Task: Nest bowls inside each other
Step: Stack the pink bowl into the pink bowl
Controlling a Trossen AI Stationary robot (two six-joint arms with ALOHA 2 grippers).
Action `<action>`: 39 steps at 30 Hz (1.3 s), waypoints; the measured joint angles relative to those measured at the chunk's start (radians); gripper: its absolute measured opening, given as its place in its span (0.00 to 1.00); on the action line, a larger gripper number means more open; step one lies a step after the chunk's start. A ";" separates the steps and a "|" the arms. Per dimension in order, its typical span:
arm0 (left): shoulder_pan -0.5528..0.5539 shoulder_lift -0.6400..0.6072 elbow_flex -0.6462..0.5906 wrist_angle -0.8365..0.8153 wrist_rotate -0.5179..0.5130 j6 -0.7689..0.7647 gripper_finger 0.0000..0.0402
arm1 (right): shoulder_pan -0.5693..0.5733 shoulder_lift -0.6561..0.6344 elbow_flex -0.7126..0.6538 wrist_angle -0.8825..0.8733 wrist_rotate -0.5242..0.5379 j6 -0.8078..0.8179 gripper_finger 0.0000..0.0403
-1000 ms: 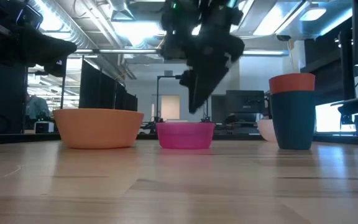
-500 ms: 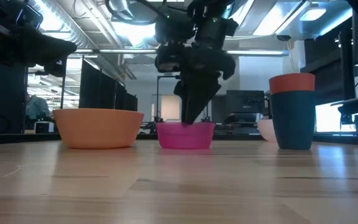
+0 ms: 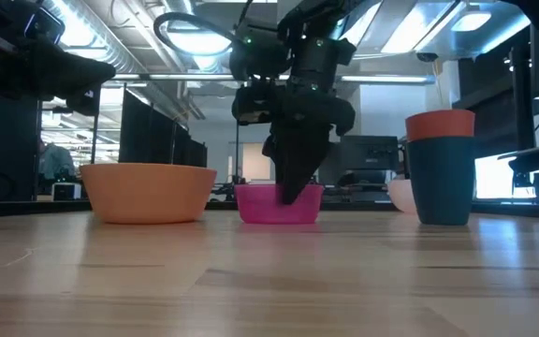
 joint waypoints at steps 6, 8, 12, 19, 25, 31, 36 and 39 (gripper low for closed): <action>0.000 0.000 0.000 0.000 0.000 0.000 0.00 | 0.000 0.000 0.000 0.011 -0.012 -0.001 0.14; 0.000 0.000 0.000 -0.001 0.000 0.000 0.00 | 0.000 0.000 0.000 0.010 -0.015 -0.005 0.04; 0.000 0.000 0.000 -0.001 0.000 0.000 0.00 | 0.011 0.000 0.012 0.006 -0.021 0.003 0.01; 0.000 0.000 0.000 0.003 0.000 -0.048 0.00 | 0.104 -0.010 0.150 -0.059 -0.034 0.031 0.01; 0.000 0.000 0.000 0.005 0.000 -0.101 0.00 | 0.186 -0.017 0.273 -0.113 -0.045 0.053 0.00; 0.000 0.000 -0.001 0.012 0.001 -0.345 0.00 | 0.270 -0.018 0.361 -0.036 -0.012 0.100 0.00; 0.000 0.000 -0.001 0.044 0.000 -0.519 0.00 | 0.306 -0.018 0.364 0.239 -0.033 0.266 0.00; 0.000 0.000 -0.001 0.049 -0.003 -0.614 0.00 | 0.302 -0.009 0.364 0.375 -0.037 0.408 0.00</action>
